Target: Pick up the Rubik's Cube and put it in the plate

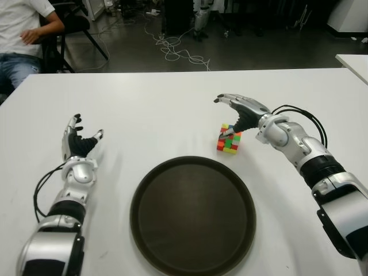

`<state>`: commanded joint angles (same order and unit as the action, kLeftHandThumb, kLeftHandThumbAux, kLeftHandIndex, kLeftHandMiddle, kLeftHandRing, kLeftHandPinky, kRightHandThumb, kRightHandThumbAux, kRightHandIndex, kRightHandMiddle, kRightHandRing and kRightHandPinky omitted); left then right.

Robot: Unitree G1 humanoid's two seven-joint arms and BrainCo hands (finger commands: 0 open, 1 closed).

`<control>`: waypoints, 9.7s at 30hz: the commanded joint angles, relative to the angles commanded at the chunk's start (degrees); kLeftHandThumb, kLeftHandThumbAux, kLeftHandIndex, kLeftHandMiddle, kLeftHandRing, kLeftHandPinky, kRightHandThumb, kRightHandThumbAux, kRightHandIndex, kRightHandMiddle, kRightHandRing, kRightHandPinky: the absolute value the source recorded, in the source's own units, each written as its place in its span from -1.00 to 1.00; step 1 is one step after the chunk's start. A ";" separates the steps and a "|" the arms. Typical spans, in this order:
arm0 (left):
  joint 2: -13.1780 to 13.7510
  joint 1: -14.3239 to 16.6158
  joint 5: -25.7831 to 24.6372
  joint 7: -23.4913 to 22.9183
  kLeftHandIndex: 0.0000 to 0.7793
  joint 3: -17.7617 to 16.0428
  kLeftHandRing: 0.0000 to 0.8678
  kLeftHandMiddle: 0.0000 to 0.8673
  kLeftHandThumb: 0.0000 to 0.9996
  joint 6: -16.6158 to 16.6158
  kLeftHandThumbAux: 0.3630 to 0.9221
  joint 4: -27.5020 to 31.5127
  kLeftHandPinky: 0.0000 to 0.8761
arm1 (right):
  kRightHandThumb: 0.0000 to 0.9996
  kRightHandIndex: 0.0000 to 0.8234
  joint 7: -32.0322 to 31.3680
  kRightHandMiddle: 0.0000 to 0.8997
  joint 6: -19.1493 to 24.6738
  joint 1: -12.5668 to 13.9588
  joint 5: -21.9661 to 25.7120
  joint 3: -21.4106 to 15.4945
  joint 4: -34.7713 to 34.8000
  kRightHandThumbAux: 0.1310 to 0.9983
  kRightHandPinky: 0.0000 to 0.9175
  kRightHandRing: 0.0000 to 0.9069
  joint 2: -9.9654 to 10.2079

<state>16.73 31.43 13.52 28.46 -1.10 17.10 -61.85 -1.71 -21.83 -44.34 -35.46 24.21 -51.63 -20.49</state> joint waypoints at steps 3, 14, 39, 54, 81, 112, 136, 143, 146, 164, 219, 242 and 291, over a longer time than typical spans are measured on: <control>-0.01 -0.02 -0.08 -0.02 -0.73 -0.09 -0.63 -0.64 -0.36 0.04 0.36 -0.03 -0.54 | -1.00 -0.96 0.10 -1.00 0.40 0.12 -0.14 0.11 -0.09 0.36 -0.99 -0.97 -0.02; 0.13 -0.25 0.59 0.44 -0.72 0.30 -0.61 -0.63 -0.43 0.10 0.39 0.36 -0.52 | -1.00 -0.97 0.35 -1.00 0.81 1.14 -1.01 0.74 0.79 0.38 -0.99 -0.98 -0.59; 0.15 -0.26 0.68 0.39 -0.71 0.46 -0.57 -0.61 -0.39 -0.08 0.41 0.51 -0.43 | -1.00 -0.98 1.39 -1.00 0.29 3.95 -1.46 1.98 0.61 0.29 -1.00 -0.98 -0.06; 0.05 -0.12 0.66 0.80 -0.73 0.37 -0.60 -0.62 -0.45 -0.79 0.37 0.42 -0.51 | -1.00 -1.00 0.54 -1.00 0.72 4.79 -1.39 2.64 0.14 0.26 -1.00 -0.98 0.81; 0.11 -0.40 1.11 0.68 -0.71 0.82 -0.56 -0.58 -0.42 -1.03 0.44 1.30 -0.47 | -1.00 -1.00 -0.08 -1.00 -0.44 4.84 -1.21 3.23 -1.82 0.25 -1.00 -1.00 2.19; 0.16 -0.26 0.51 0.25 -0.72 0.22 -0.59 -0.61 -0.43 -0.03 0.43 0.41 -0.52 | -1.00 -1.00 -3.02 -1.00 4.66 3.75 -1.00 3.04 -2.43 0.24 -1.00 -1.00 2.36; 0.32 -0.18 1.08 0.89 -0.72 0.36 -0.61 -0.63 -0.42 -0.02 0.41 0.05 -0.51 | -1.00 -1.00 2.36 -0.99 1.06 4.06 -0.46 1.90 -3.40 0.09 -1.00 -0.97 -0.36; 0.44 -0.28 1.11 0.55 -0.72 0.43 -0.59 -0.62 -0.42 0.44 0.43 0.06 -0.49 | -1.00 -0.99 1.53 -0.97 0.27 3.68 -0.18 1.92 -3.89 0.05 -1.00 -0.96 -0.67; 0.48 -0.29 1.17 0.46 -0.72 0.50 -0.60 -0.62 -0.42 0.42 0.42 0.07 -0.51 | -1.00 -0.99 2.14 -0.96 0.01 3.69 -0.12 1.85 -4.11 0.02 -1.00 -0.95 -0.50; 0.53 -0.31 1.05 0.03 -0.73 0.36 -0.63 -0.63 -0.42 -0.34 0.37 0.38 -0.59 | -1.00 -0.91 6.88 -0.82 -2.39 3.14 -2.53 3.31 -5.70 0.11 -0.87 -0.85 -0.74; 0.42 -0.46 0.66 -0.19 -0.71 0.05 -0.58 -0.61 -0.40 0.30 0.41 0.62 -0.50 | 0.25 0.03 8.16 0.21 -2.06 4.11 -2.39 2.63 -3.99 0.41 0.24 0.28 -0.64; 0.79 -0.57 1.50 0.27 -0.71 0.74 -0.56 -0.59 -0.44 0.18 0.41 0.61 -0.49 | 0.37 0.04 10.69 0.56 2.12 6.13 -1.56 0.64 -0.21 0.38 0.58 0.60 0.43; 0.58 -0.32 1.40 0.26 -0.71 0.57 -0.57 -0.59 -0.37 -0.31 0.44 0.58 -0.48 | 0.38 0.05 10.10 0.62 0.27 8.09 10.29 -8.84 1.70 0.38 0.63 0.66 3.35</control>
<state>17.31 31.10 14.92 28.72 -0.53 16.79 -61.27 8.39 -21.56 -36.24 -25.17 15.37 -49.93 -17.14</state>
